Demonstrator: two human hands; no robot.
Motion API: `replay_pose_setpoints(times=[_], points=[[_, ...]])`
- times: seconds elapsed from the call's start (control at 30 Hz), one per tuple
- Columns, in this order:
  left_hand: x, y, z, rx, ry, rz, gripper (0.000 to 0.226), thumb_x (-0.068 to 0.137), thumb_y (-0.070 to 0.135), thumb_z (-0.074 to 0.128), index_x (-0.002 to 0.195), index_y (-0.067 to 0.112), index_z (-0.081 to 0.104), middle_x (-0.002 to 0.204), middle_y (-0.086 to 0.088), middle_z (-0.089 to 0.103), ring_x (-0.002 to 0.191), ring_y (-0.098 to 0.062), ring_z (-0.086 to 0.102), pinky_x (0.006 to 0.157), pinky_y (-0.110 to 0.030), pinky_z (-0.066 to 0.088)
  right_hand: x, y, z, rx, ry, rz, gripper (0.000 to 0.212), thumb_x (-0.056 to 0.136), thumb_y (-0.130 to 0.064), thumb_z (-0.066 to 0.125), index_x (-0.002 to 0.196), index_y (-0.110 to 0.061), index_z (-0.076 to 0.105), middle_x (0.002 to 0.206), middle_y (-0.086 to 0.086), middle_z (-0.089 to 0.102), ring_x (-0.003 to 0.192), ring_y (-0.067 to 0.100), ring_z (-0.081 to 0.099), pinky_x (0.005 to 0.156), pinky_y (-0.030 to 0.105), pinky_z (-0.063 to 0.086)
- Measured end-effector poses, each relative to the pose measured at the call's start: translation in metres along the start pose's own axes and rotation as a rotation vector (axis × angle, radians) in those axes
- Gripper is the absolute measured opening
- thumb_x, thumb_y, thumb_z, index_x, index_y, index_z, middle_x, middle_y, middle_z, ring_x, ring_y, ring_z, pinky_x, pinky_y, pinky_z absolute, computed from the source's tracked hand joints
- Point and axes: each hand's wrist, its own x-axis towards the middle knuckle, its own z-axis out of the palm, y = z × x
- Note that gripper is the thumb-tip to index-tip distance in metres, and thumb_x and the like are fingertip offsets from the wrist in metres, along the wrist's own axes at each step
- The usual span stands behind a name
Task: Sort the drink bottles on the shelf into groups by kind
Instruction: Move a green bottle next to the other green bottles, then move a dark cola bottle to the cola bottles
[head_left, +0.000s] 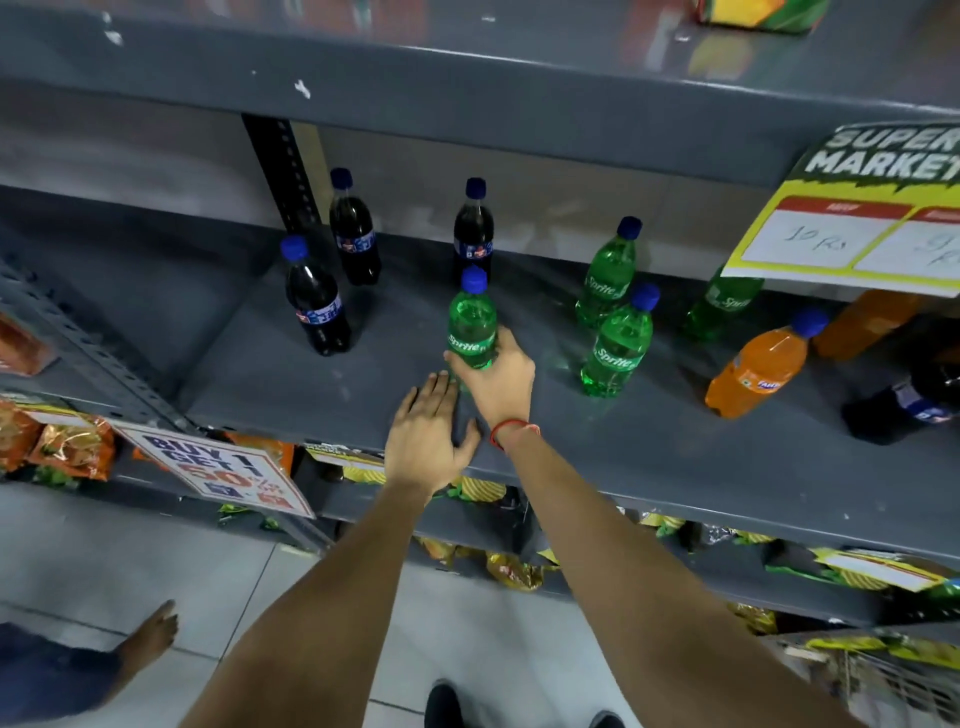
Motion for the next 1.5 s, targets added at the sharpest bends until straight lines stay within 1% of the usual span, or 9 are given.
replay_pose_setpoints(times=[0.3, 0.5, 0.77, 0.9, 1.03, 1.17, 1.23, 1.4, 1.5], points=[[-0.001, -0.002, -0.001, 0.049, -0.010, 0.015, 0.059, 0.083, 0.033, 0.036, 0.131, -0.001, 0.045, 0.141, -0.018, 0.044, 0.133, -0.028, 0.038, 0.111, -0.043, 0.029, -0.046, 0.033, -0.094, 0.060, 0.288, 0.030, 0.040, 0.066, -0.040, 0.081, 0.095, -0.019, 0.064, 0.085, -0.002, 0.073, 0.077, 0.011, 0.068, 0.075, 0.033, 0.057], [0.001, 0.010, 0.000, 0.042, -0.043, 0.025, 0.060, 0.085, 0.034, 0.032, 0.133, -0.001, 0.043, 0.145, -0.018, 0.039, 0.135, -0.029, 0.033, 0.112, -0.045, 0.024, -0.042, 0.057, -0.162, -0.021, 0.325, 0.025, 0.048, 0.068, -0.036, 0.081, 0.107, -0.014, 0.061, 0.095, 0.004, 0.073, 0.086, 0.018, 0.069, 0.077, 0.040, 0.057], [0.003, 0.109, 0.029, -0.037, -0.166, 0.278, 0.056, 0.093, 0.040, 0.032, 0.139, 0.007, 0.035, 0.151, -0.009, 0.030, 0.140, -0.018, 0.023, 0.116, -0.036, 0.012, -0.026, 0.082, -0.188, -0.143, 0.313, 0.066, 0.044, 0.069, -0.035, 0.080, 0.102, -0.013, 0.060, 0.094, 0.008, 0.073, 0.087, 0.028, 0.068, 0.077, 0.044, 0.056], [0.002, 0.129, 0.042, 0.083, -0.190, 0.305, 0.062, 0.094, 0.046, 0.030, 0.142, 0.007, 0.028, 0.153, -0.009, 0.025, 0.141, -0.018, 0.018, 0.116, -0.036, 0.012, -0.025, 0.094, -0.190, -0.121, 0.251, 0.059, 0.051, 0.068, -0.041, 0.080, 0.106, -0.015, 0.058, 0.100, 0.006, 0.073, 0.092, 0.023, 0.067, 0.081, 0.041, 0.056], [0.001, 0.129, 0.043, 0.132, -0.144, 0.318, 0.067, 0.091, 0.052, 0.027, 0.138, 0.005, 0.037, 0.148, -0.012, 0.036, 0.138, -0.021, 0.029, 0.114, -0.039, 0.022, -0.035, 0.112, -0.209, -0.030, 0.255, 0.081, 0.066, 0.067, -0.060, 0.073, 0.116, -0.020, 0.055, 0.112, 0.002, 0.068, 0.102, 0.014, 0.063, 0.087, 0.028, 0.052], [0.001, 0.131, 0.041, 0.180, -0.151, 0.336, 0.080, 0.087, 0.063, 0.016, 0.138, 0.004, 0.037, 0.147, -0.012, 0.036, 0.137, -0.023, 0.030, 0.112, -0.041, 0.028, -0.033, 0.129, -0.255, 0.134, 0.698, 0.195, 0.049, 0.079, -0.040, 0.071, 0.117, -0.012, 0.055, 0.115, 0.011, 0.062, 0.106, 0.024, 0.060, 0.092, 0.030, 0.049], [0.001, 0.132, 0.042, 0.188, -0.169, 0.338, 0.087, 0.084, 0.068, 0.012, 0.141, 0.005, 0.031, 0.150, -0.011, 0.030, 0.140, -0.022, 0.023, 0.114, -0.040, 0.023, -0.016, 0.139, -0.288, 0.077, 0.859, 0.274, 0.057, 0.079, -0.034, 0.072, 0.124, -0.008, 0.049, 0.124, 0.017, 0.053, 0.117, 0.030, 0.051, 0.096, 0.027, 0.039], [0.000, 0.131, 0.041, 0.169, -0.154, 0.327, 0.094, 0.079, 0.074, 0.011, 0.142, 0.006, 0.029, 0.152, -0.009, 0.027, 0.141, -0.021, 0.020, 0.115, -0.039, 0.019, 0.028, 0.160, -0.347, -0.019, 0.742, 0.499, 0.096, 0.069, -0.030, 0.081, 0.142, -0.001, 0.025, 0.145, 0.023, 0.030, 0.137, 0.035, 0.027, 0.113, 0.041, 0.026], [0.000, 0.133, 0.041, 0.140, -0.141, 0.319, 0.094, 0.079, 0.074, 0.012, 0.141, 0.006, 0.031, 0.151, -0.009, 0.029, 0.141, -0.021, 0.021, 0.115, -0.039, 0.020, 0.043, 0.168, -0.358, -0.012, 0.718, 0.486, 0.079, 0.067, -0.021, 0.081, 0.131, 0.000, 0.041, 0.135, 0.021, 0.048, 0.127, 0.035, 0.044, 0.108, 0.040, 0.037]])
